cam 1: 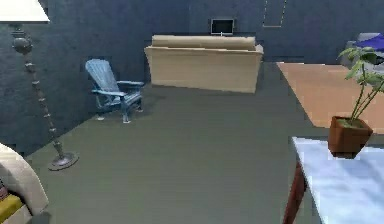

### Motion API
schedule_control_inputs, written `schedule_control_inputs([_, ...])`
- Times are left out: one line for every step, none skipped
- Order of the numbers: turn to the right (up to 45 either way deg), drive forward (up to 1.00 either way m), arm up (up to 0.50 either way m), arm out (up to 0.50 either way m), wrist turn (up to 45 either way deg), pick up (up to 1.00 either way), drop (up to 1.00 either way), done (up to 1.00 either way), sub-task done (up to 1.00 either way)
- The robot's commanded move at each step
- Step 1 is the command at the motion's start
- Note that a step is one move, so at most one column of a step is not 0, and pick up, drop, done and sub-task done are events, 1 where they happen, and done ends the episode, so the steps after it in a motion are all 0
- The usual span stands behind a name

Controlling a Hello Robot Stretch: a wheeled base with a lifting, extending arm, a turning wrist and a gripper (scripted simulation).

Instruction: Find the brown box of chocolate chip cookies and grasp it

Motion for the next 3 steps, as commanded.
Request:
schedule_control_inputs([0.0,0.15,0.0,0.0,0.0,0.0,0.0,0.0,0.0])
schedule_control_inputs([15.0,0.0,0.0,0.0,0.0,0.0,0.0,0.0,0.0])
schedule_control_inputs([0.0,1.0,0.0,0.0,0.0,0.0,0.0,0.0,0.0])
